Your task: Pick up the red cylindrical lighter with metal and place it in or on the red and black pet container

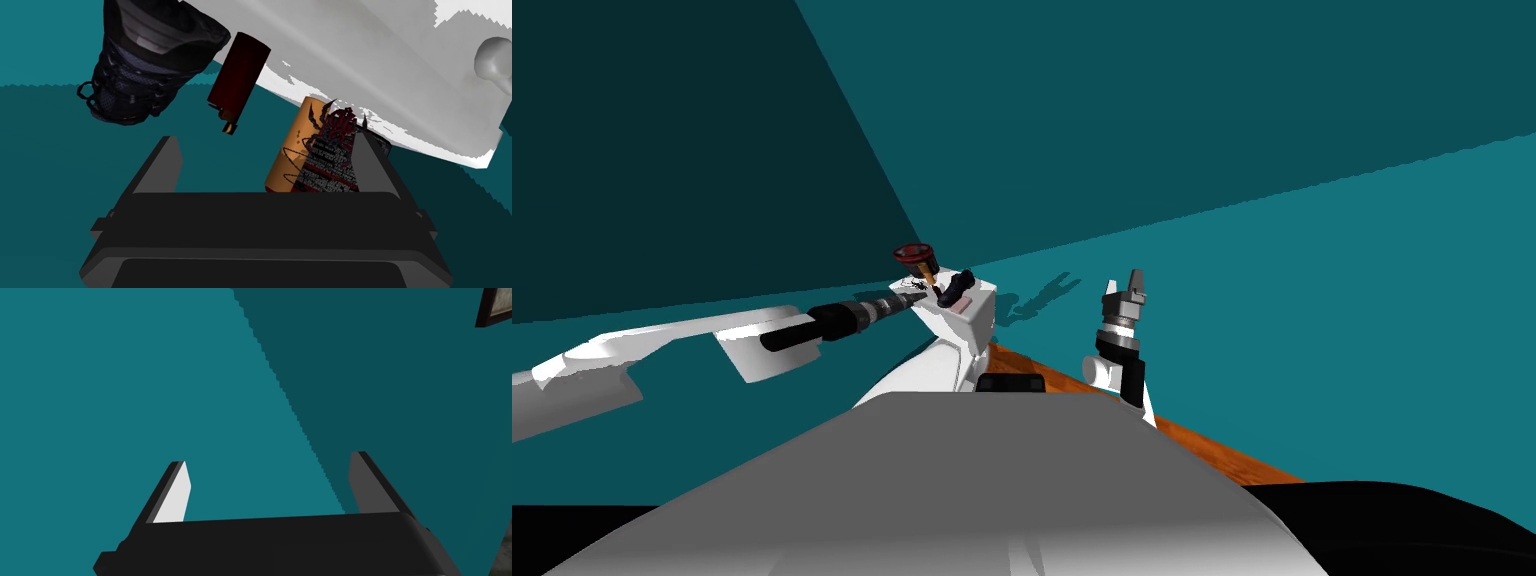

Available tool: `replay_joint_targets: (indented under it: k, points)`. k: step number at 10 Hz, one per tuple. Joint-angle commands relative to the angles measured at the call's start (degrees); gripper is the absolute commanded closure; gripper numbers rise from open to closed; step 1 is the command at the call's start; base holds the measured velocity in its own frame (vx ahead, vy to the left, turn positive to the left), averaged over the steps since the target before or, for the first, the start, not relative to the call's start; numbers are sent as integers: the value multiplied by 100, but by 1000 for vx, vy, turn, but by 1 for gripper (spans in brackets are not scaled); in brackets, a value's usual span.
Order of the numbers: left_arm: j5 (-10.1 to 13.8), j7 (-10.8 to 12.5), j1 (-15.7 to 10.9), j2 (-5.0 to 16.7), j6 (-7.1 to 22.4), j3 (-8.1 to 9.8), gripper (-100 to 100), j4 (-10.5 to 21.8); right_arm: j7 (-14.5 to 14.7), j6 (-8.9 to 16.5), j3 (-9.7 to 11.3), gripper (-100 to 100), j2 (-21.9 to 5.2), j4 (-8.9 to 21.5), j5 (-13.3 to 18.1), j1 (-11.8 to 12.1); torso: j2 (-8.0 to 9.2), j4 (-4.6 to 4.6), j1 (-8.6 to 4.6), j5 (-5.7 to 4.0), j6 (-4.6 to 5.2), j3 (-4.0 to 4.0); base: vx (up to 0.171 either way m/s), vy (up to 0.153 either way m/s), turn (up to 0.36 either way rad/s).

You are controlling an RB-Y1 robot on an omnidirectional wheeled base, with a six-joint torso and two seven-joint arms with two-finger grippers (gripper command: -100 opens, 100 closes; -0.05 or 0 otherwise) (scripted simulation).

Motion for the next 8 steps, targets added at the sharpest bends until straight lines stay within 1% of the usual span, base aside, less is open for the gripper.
replay_joint_targets:
  k: [1,2,3,4,5,6,7,8]
  points:
    - [286,-110,5,99,-7,25,-100,7,0,0,0,0,0,0,0,0,0,0,0,0,0,0,-51,18,5]
    - [331,-110,5,99,-7,25,-100,7,0,0,0,0,0,0,0,0,2,0,1,0,0,1,-43,17,-5]
    - [562,-207,10,190,-14,48,-100,14,0,0,0,0,0,0,0,0,1,0,1,0,0,0,-45,16,2]
    - [609,-207,10,190,-14,48,-100,14,0,0,0,0,0,0,0,0,1,0,1,0,0,0,-40,15,-2]
    - [839,-306,18,284,-20,71,-100,22,0,0,0,0,0,0,0,0,-1,0,0,0,0,0,-46,16,5]
    - [892,-306,18,284,-20,71,-100,22,0,0,0,0,0,0,0,0,1,0,0,0,0,0,-38,16,-12]
    - [1118,-406,28,382,-27,96,-100,34,0,0,0,0,0,0,0,0,-2,0,0,0,0,-1,-59,20,8]
    - [1175,-406,28,382,-27,96,-100,34,0,0,0,0,0,0,0,0,4,1,2,0,0,2,-49,17,6]
